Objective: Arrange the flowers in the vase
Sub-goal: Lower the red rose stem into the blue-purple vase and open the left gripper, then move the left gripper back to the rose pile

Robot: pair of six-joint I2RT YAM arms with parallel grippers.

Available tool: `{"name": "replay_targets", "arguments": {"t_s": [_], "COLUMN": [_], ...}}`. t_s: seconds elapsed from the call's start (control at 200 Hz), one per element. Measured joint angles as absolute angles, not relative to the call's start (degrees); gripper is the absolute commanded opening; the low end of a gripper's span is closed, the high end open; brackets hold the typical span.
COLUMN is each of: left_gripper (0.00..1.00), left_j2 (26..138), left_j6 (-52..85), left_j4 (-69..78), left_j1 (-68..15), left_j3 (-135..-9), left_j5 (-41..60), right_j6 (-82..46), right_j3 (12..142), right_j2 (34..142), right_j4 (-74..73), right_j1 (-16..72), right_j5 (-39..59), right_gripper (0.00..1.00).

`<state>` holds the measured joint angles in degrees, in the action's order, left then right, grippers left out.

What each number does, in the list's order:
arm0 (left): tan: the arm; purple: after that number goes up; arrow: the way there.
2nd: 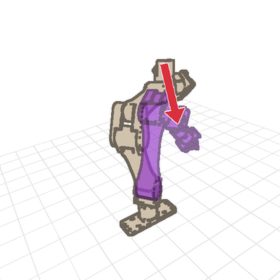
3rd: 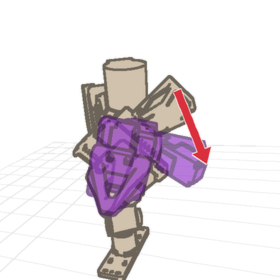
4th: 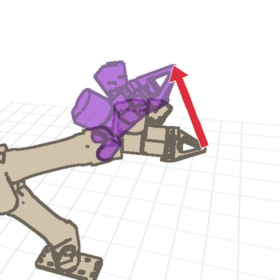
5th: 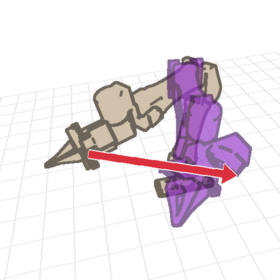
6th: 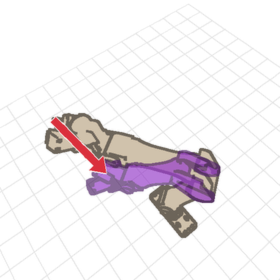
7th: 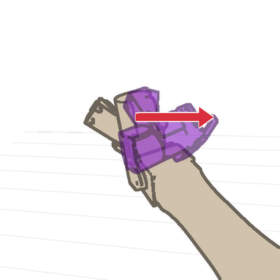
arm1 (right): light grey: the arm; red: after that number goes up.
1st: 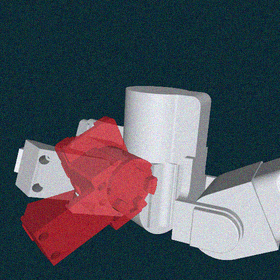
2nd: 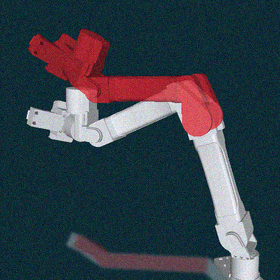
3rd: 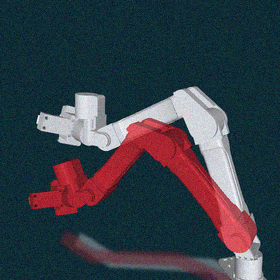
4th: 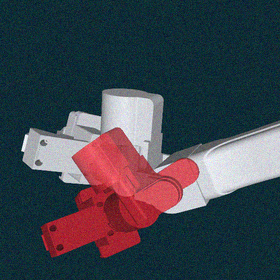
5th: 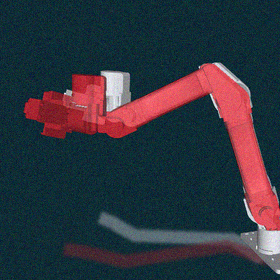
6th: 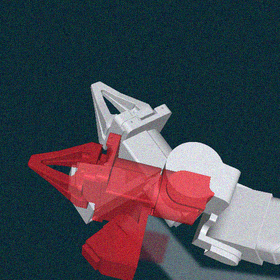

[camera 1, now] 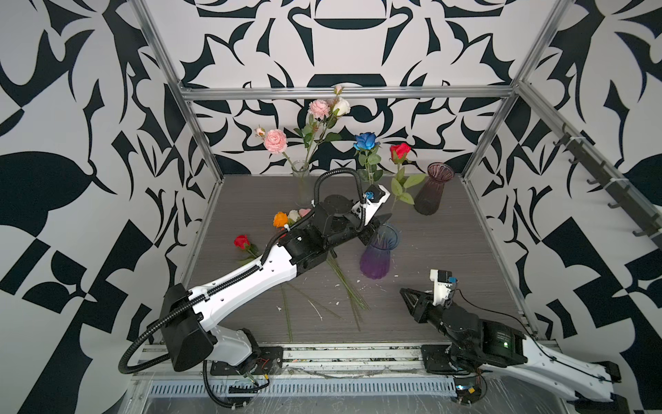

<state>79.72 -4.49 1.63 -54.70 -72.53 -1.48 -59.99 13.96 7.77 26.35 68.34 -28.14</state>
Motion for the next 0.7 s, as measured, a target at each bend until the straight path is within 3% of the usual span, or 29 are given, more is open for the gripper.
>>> {"name": "replay_targets", "arguments": {"t_s": [0.41, 0.7], "left_gripper": [0.43, 0.43], "left_j2": [69.87, 60.99], "left_j6": [0.78, 10.61], "left_j4": [3.81, -2.57], "left_j1": [-49.21, -39.22], "left_j3": [-59.35, -49.23], "left_j5": [-2.74, -5.13], "right_j6": [-60.12, -60.29], "right_j3": [13.96, 13.87], "right_j2": [7.79, 7.77], "right_j4": [26.37, 26.37], "right_j1": [68.34, 68.34], "right_j5": [-28.18, -28.25], "right_gripper": [0.32, 0.32]}}
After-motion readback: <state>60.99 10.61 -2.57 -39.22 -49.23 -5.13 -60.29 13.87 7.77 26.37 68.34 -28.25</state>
